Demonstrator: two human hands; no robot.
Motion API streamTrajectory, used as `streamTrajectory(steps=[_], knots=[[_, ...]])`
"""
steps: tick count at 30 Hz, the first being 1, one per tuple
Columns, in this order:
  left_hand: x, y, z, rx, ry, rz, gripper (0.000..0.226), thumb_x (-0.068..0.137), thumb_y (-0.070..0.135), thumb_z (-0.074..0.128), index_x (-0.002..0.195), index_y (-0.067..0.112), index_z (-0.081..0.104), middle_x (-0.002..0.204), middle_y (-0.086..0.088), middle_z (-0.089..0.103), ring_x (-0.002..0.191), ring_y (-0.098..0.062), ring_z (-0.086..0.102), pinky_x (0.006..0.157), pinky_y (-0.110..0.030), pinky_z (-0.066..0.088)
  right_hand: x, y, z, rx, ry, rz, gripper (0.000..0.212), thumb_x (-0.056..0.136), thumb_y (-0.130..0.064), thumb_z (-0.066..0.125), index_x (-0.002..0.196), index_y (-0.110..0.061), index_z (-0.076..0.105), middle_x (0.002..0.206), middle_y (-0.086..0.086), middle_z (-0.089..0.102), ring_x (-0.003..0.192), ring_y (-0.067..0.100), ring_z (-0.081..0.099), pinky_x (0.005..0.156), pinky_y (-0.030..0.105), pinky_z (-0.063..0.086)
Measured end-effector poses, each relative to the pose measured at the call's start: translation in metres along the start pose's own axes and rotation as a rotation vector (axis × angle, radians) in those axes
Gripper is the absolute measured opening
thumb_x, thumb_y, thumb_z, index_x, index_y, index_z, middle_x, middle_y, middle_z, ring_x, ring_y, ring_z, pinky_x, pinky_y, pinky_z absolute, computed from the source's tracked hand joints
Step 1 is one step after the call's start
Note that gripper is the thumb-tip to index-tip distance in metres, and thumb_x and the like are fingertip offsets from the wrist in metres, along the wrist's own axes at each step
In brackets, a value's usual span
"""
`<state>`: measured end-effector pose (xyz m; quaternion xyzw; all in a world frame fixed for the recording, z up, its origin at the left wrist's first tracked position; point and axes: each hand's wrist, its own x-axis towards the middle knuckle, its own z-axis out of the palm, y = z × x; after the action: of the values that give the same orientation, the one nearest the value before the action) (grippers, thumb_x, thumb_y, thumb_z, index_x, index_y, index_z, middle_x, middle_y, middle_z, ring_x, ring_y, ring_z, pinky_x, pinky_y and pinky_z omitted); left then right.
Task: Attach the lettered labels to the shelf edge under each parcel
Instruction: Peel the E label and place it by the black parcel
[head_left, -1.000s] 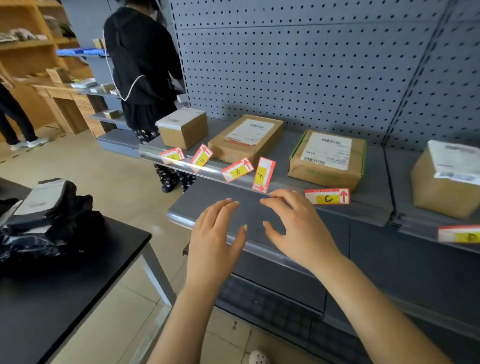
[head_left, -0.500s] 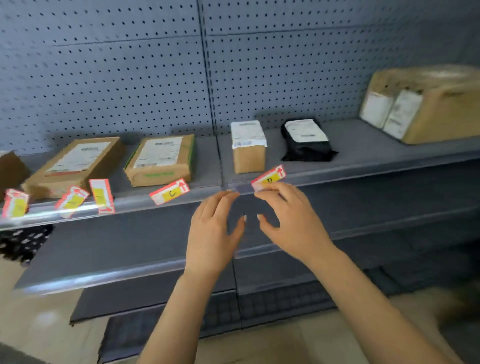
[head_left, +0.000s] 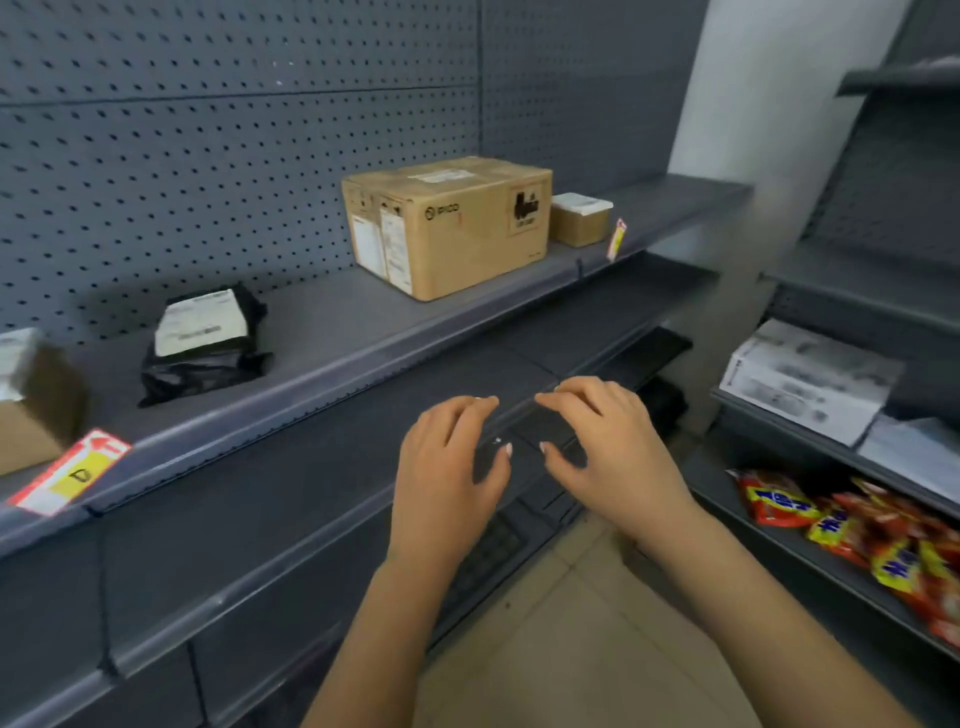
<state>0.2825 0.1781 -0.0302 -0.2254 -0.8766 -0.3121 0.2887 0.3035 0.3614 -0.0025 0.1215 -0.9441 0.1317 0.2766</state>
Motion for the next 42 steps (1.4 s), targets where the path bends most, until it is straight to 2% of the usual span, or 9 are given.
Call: streamTrajectory(steps=[3, 7, 12, 15, 20, 23, 30, 39, 42], knots=[[0.018, 0.033, 0.049, -0.044, -0.008, -0.007, 0.042, 0.087, 0.029, 0.066, 0.127, 0.018, 0.059, 0.120, 0.005, 0.058, 0.113, -0.011, 0.050, 0.096, -0.026, 0.039, -0.004, 0.055, -0.015, -0.028, 0.003, 0.020, 0.045, 0.078, -0.024, 0.071, 0.120, -0.017, 0.060, 0.111, -0.001, 0.054, 0.102, 0.020, 0.053, 0.092, 0.036, 0.041], [0.040, 0.061, 0.095, -0.059, -0.049, -0.017, 0.042, 0.087, 0.033, 0.063, 0.127, 0.019, 0.059, 0.121, 0.006, 0.058, 0.114, -0.010, 0.050, 0.097, -0.020, 0.033, -0.004, 0.111, -0.027, -0.041, -0.034, 0.062, 0.045, 0.078, -0.025, 0.071, 0.121, -0.018, 0.060, 0.111, -0.003, 0.054, 0.102, 0.019, 0.052, 0.093, 0.031, 0.036], [0.072, 0.075, 0.143, -0.071, -0.073, -0.003, 0.042, 0.087, 0.032, 0.066, 0.127, 0.020, 0.058, 0.121, 0.007, 0.058, 0.113, -0.009, 0.051, 0.095, -0.026, 0.040, 0.011, 0.167, -0.025, -0.057, -0.039, 0.093, 0.045, 0.079, -0.026, 0.071, 0.122, -0.019, 0.059, 0.111, -0.003, 0.054, 0.102, 0.018, 0.051, 0.091, 0.025, 0.031], [0.095, 0.072, 0.172, -0.072, -0.080, 0.006, 0.042, 0.087, 0.031, 0.066, 0.127, 0.021, 0.058, 0.121, 0.007, 0.057, 0.113, -0.009, 0.050, 0.093, -0.029, 0.045, 0.028, 0.197, -0.015, -0.042, -0.025, 0.094, 0.044, 0.079, -0.026, 0.070, 0.121, -0.018, 0.059, 0.112, -0.001, 0.054, 0.102, 0.020, 0.052, 0.092, 0.031, 0.036], [0.153, 0.060, 0.221, -0.071, -0.056, 0.006, 0.043, 0.087, 0.030, 0.067, 0.128, 0.022, 0.057, 0.121, 0.008, 0.056, 0.114, -0.007, 0.048, 0.097, -0.021, 0.031, 0.073, 0.249, 0.009, -0.062, -0.024, 0.070, 0.046, 0.080, -0.026, 0.069, 0.123, -0.018, 0.058, 0.113, -0.001, 0.054, 0.105, 0.019, 0.052, 0.094, 0.035, 0.040], [0.196, 0.047, 0.252, -0.082, -0.019, 0.013, 0.045, 0.087, 0.028, 0.069, 0.129, 0.020, 0.056, 0.121, 0.006, 0.057, 0.114, -0.009, 0.049, 0.097, -0.024, 0.034, 0.113, 0.282, 0.027, -0.088, -0.023, 0.055, 0.048, 0.078, -0.027, 0.070, 0.124, -0.018, 0.057, 0.115, 0.000, 0.054, 0.106, 0.020, 0.052, 0.094, 0.035, 0.039], [0.293, 0.016, 0.311, -0.050, -0.042, 0.011, 0.044, 0.087, 0.030, 0.068, 0.129, 0.022, 0.056, 0.122, 0.008, 0.056, 0.115, -0.007, 0.049, 0.099, -0.018, 0.027, 0.207, 0.355, 0.060, -0.112, -0.071, 0.011, 0.051, 0.077, -0.023, 0.073, 0.125, -0.017, 0.057, 0.115, 0.000, 0.054, 0.106, 0.021, 0.053, 0.092, 0.032, 0.038], [0.374, -0.004, 0.374, 0.065, -0.033, 0.014, 0.048, 0.083, 0.026, 0.072, 0.128, 0.021, 0.056, 0.121, 0.004, 0.058, 0.113, -0.013, 0.051, 0.096, -0.026, 0.035, 0.288, 0.436, 0.090, -0.071, -0.102, -0.050, 0.049, 0.079, -0.014, 0.071, 0.126, -0.016, 0.056, 0.120, 0.002, 0.054, 0.106, 0.019, 0.053, 0.089, 0.036, 0.046], [0.384, -0.008, 0.399, 0.128, -0.046, 0.008, 0.049, 0.082, 0.026, 0.074, 0.127, 0.020, 0.057, 0.122, 0.002, 0.059, 0.113, -0.016, 0.054, 0.097, -0.030, 0.040, 0.307, 0.457, 0.110, -0.039, -0.125, -0.072, 0.053, 0.080, -0.008, 0.069, 0.130, -0.015, 0.053, 0.129, 0.005, 0.051, 0.113, 0.021, 0.052, 0.094, 0.037, 0.046]])
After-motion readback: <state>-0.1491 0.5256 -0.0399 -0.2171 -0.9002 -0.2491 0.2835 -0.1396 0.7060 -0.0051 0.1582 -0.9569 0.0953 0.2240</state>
